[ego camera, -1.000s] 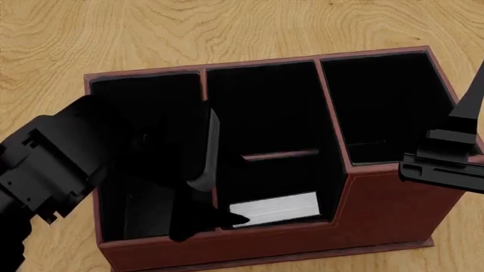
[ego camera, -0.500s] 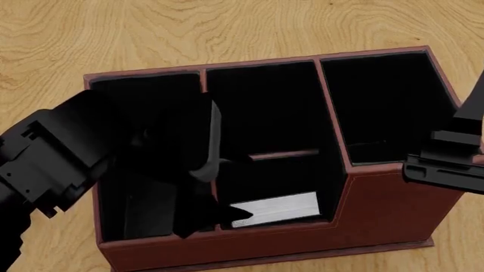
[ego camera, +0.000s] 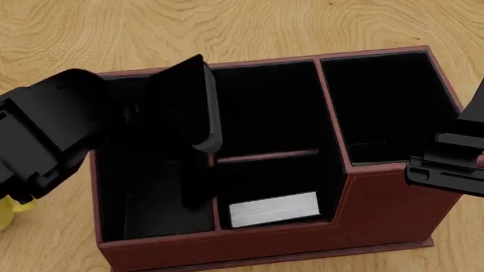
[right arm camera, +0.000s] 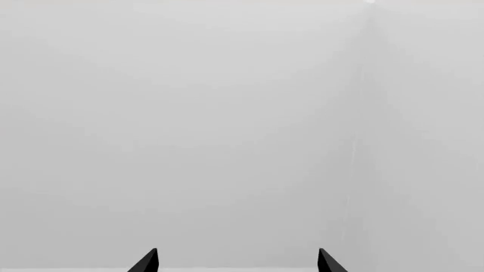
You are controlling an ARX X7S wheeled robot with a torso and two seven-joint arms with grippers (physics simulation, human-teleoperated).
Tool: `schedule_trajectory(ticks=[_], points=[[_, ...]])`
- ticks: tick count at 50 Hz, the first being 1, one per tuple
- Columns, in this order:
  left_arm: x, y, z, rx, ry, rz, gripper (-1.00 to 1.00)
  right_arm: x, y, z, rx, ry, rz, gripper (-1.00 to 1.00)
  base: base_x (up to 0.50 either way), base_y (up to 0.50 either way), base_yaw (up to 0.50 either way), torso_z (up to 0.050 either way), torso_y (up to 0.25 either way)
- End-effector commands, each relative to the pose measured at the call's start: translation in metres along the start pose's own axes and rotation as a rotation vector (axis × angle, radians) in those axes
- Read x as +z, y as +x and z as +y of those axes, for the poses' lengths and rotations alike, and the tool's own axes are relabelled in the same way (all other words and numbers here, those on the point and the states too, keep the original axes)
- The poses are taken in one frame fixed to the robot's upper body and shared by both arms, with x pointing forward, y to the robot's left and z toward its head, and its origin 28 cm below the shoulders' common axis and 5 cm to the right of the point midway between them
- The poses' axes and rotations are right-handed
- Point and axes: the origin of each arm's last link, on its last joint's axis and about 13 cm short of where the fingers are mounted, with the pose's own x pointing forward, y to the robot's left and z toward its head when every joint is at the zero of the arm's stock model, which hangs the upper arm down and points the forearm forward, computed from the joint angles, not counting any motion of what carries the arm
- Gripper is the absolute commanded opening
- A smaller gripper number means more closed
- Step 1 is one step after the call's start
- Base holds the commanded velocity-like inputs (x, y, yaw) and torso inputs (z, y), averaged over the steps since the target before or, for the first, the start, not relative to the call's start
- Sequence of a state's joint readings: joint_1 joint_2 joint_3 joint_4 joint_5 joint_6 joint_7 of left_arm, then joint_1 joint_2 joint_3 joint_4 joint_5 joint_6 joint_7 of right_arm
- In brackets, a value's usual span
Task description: Pick up the book and place it in the back compartment of the caddy.
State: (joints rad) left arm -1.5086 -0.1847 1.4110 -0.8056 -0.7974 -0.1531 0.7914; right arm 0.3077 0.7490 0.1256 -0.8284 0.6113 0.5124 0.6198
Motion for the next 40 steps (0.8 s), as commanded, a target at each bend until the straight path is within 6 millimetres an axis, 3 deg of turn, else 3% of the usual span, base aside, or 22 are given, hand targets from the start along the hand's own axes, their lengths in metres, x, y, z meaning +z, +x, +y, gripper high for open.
schedule_trajectory(ticks=[1,40], points=[[0.019,-0.017,0.001,0.08,0.028,-0.053,1.0,0.001,-0.001,0.0,0.0,0.004,-0.003,1.0,0.0,0.0,0.0,0.0,0.0],[0.041,-0.074,-0.008,0.232,0.048,-0.147,1.0,0.003,0.0,0.003,0.01,0.018,-0.012,1.0,0.0,0.0,0.0,0.0,0.0]])
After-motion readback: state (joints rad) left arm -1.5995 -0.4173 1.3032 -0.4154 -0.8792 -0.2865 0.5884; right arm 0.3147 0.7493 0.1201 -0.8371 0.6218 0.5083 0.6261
